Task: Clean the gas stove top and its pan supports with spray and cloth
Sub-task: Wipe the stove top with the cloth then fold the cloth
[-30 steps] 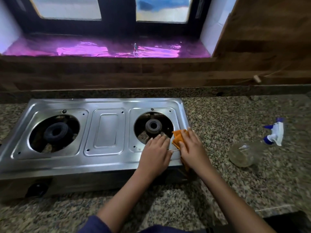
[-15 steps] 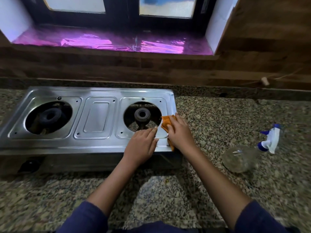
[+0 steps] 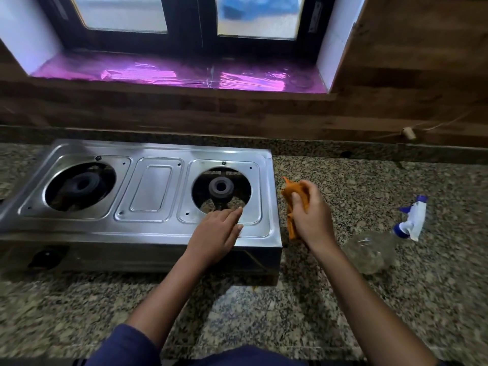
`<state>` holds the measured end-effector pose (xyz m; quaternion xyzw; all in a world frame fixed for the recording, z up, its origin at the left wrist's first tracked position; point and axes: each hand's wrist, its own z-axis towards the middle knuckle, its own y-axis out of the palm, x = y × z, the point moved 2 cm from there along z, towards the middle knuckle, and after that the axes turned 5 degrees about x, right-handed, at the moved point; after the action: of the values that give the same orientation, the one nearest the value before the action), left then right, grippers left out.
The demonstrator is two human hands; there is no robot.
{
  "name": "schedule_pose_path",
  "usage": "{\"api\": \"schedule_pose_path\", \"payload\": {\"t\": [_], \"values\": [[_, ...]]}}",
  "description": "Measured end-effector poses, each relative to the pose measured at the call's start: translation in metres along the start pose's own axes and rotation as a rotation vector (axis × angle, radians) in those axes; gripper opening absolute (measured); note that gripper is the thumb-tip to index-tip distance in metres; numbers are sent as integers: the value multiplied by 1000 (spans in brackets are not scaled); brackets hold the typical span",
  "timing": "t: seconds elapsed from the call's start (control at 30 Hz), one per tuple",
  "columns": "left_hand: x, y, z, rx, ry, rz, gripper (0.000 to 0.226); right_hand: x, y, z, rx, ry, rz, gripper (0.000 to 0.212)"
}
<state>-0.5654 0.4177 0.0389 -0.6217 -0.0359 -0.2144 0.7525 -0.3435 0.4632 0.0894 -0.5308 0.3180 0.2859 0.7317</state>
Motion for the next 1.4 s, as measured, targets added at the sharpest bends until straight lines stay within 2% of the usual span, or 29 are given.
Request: {"api": "schedule_pose_path", "payload": {"t": [0.1, 0.2, 0.27, 0.57, 0.67, 0.97, 1.17, 1.27, 1.33, 1.4], "values": [[2, 1, -5, 6, 10, 0, 51, -25, 28, 0, -93, -130, -31, 27], [2, 3, -8, 6, 27, 5, 50, -22, 72, -11, -281, -168, -270, 43], [2, 4, -8, 6, 25, -2, 49, -17, 92, -6, -273, -211, -375, 49], [2, 1, -10, 30, 23, 0, 47, -12, 130, 117, -358, -235, -433, 50], [1, 2, -11, 30, 23, -6, 48, -10, 122, 102, -363, -272, -383, 50], [2, 4, -11, 99, -18, -95, 42, 8, 54, -60, -440, -435, -217, 53], [4, -1, -12, 107, -13, -130, 38, 14, 50, -33, -438, -344, -165, 46], [5, -5, -12, 79, -49, -178, 47, 11, 45, -37, -455, -418, -187, 43], [6, -8, -10, 54, -88, -258, 52, 14, 34, -50, -518, -436, -87, 38], [9, -11, -9, 54, -108, -341, 45, 19, 20, -61, -601, -301, 143, 33]]}}
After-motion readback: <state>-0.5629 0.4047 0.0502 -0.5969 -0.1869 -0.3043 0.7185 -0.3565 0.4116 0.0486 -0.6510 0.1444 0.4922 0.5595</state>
